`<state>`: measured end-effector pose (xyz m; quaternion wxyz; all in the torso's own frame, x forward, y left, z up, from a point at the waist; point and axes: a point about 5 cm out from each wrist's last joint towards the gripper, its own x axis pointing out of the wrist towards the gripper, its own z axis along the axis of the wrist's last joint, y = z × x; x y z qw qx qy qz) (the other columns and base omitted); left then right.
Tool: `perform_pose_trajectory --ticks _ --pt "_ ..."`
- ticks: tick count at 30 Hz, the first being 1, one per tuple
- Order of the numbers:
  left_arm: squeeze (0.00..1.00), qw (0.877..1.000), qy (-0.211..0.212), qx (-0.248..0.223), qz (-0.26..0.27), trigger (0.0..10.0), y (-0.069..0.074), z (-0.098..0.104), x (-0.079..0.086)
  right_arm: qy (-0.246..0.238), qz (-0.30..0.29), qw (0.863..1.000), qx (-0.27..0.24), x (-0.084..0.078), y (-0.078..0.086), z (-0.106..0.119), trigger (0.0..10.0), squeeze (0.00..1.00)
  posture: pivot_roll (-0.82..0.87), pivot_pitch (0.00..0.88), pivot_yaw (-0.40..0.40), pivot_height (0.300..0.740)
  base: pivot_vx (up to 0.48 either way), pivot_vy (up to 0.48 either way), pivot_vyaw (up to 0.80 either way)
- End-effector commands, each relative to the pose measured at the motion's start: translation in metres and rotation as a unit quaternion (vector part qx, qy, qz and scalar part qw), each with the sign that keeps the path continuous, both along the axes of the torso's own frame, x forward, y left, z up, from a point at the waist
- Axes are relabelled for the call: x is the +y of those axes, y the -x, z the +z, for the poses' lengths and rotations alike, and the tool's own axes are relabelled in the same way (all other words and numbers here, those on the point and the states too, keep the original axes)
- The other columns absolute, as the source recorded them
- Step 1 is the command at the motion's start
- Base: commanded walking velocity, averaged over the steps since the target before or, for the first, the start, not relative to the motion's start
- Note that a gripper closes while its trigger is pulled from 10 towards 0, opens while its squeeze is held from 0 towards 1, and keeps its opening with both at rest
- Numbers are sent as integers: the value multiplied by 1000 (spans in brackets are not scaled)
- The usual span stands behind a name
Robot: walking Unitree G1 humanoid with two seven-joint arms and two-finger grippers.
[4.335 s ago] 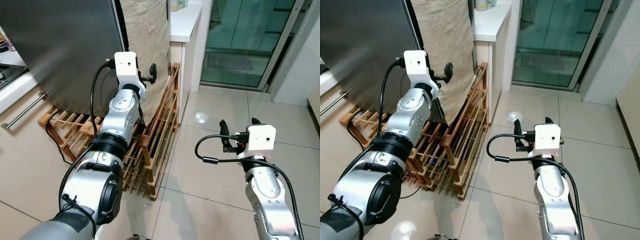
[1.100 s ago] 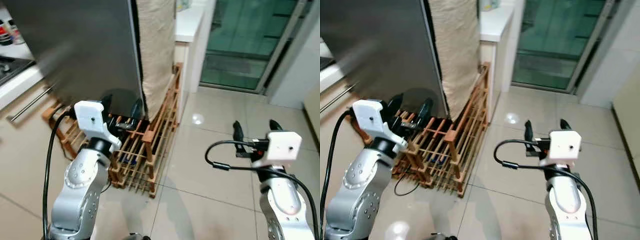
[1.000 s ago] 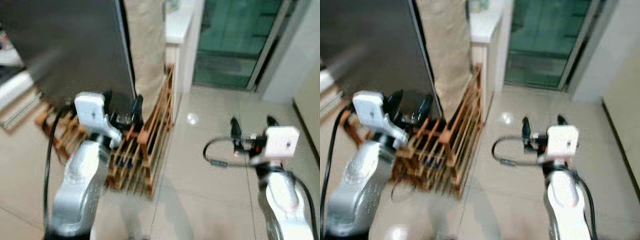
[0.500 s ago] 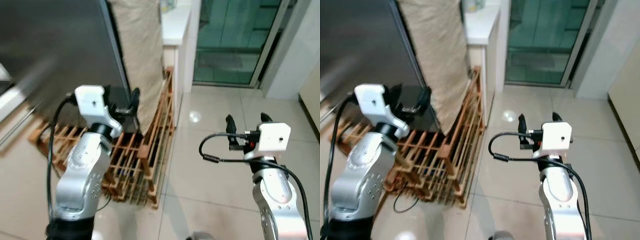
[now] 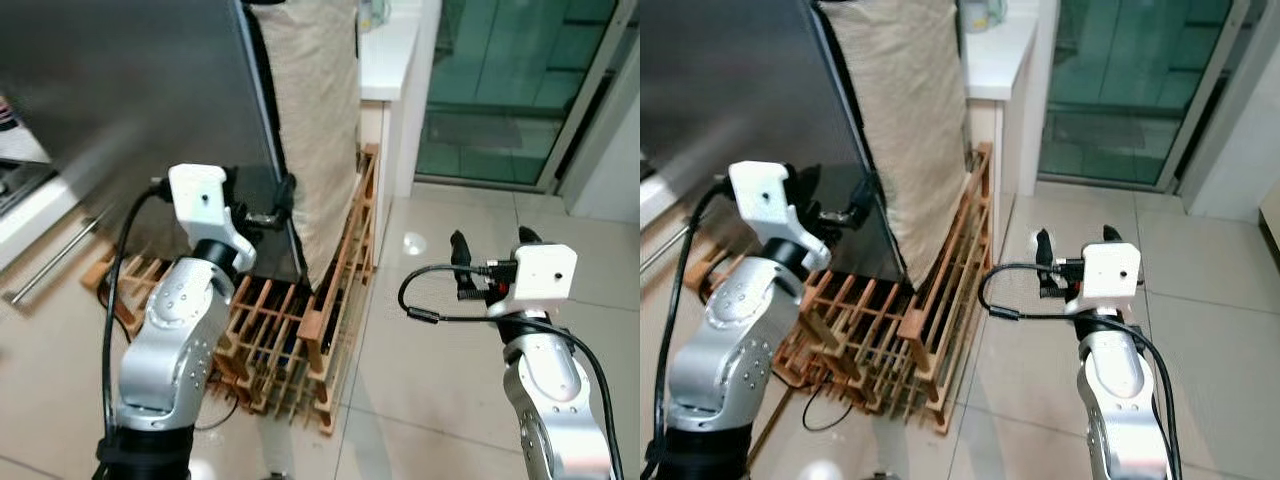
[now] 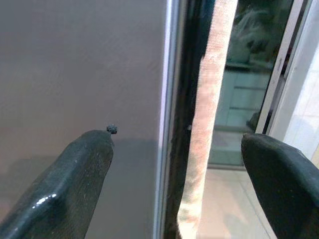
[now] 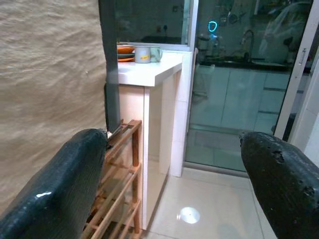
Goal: Restocking fridge
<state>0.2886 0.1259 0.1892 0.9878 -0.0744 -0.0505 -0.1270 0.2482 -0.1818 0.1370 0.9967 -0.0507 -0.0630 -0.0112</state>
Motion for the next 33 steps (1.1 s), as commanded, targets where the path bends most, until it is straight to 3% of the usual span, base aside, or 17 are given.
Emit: perform_pose_trajectory --ticks 1,7,14,20,25,33 --pt "0 1000 3 13 0 10000 -5 0 -2 -3 -1 1000 2 -1 -3 1 10000 165 -130 0 112 740 0 0 0" --pt "0 999 16 27 -37 10000 -18 1 -17 -1 -2 1000 1 -2 -9 1 10000 165 -122 0 109 740 0 0 0" --pt "0 999 29 34 -28 10000 -39 5 -25 3 5 1000 0 0 -14 3 10000 165 -134 0 107 740 0 0 0" --pt "0 998 38 44 -26 10000 -39 2 -27 5 3 1000 1 -1 -14 1 10000 169 -142 0 105 740 0 0 0" --pt "0 995 71 50 -38 10000 -43 6 -36 8 8 1000 3 0 -14 1 10000 165 -155 0 106 740 0 0 0" --pt "0 996 58 51 -54 10000 -36 5 -37 13 0 1000 4 -6 -13 0 10000 165 -160 0 108 740 0 0 0"
